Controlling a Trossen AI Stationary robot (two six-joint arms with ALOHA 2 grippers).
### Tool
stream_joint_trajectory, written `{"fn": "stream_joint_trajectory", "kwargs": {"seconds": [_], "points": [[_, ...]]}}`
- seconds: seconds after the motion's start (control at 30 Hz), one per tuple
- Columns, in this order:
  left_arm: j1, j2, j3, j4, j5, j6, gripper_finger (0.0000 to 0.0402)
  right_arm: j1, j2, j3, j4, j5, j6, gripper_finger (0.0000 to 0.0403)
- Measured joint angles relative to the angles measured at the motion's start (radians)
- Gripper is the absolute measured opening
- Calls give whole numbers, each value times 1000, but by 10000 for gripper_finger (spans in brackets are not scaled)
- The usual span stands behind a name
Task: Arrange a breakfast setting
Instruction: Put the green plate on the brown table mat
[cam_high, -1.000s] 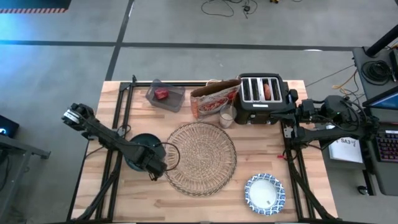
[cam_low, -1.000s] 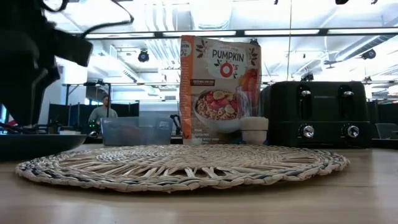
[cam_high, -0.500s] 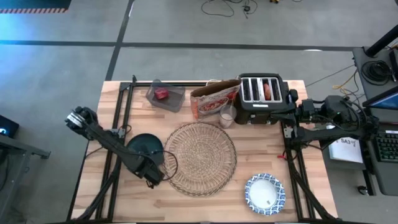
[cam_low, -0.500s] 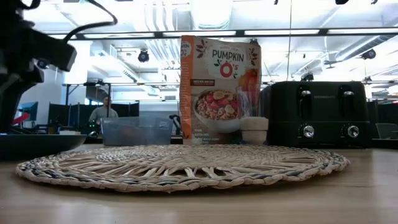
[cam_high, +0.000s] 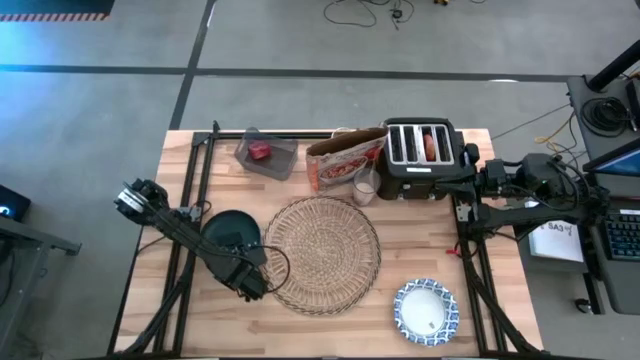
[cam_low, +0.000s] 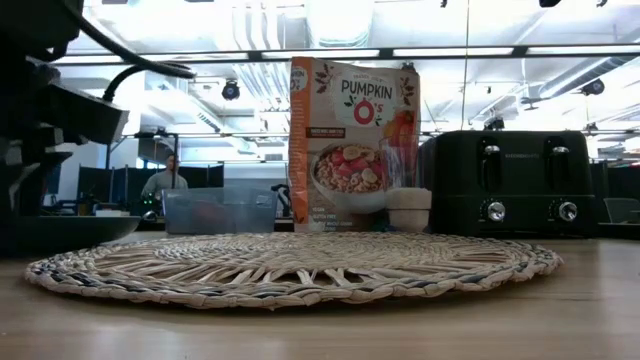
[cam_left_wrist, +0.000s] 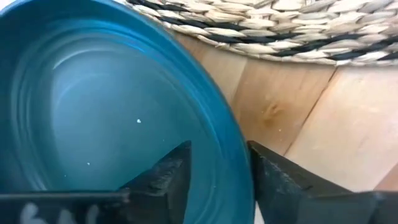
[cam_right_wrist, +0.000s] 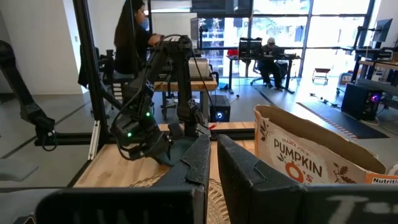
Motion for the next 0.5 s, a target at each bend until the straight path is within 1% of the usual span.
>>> {"fn": "stream_joint_trajectory", "kwargs": {"seconds": [0.07,0.2,0.23,0.4,0.5], "points": [[0,5,0,0,0,3,98,0,0,0,0,0,0,22],[0,5,0,-5,0,13,24,0,0,0,0,0,0,22],[0,4,0,-9,0,11,13,0,0,0,0,0,0,22],[0,2,6,-11,5,56,5,0,0,0,0,0,0,22],[1,1,35,-9,5,145,3,0,0,0,0,0,0,22]]}}
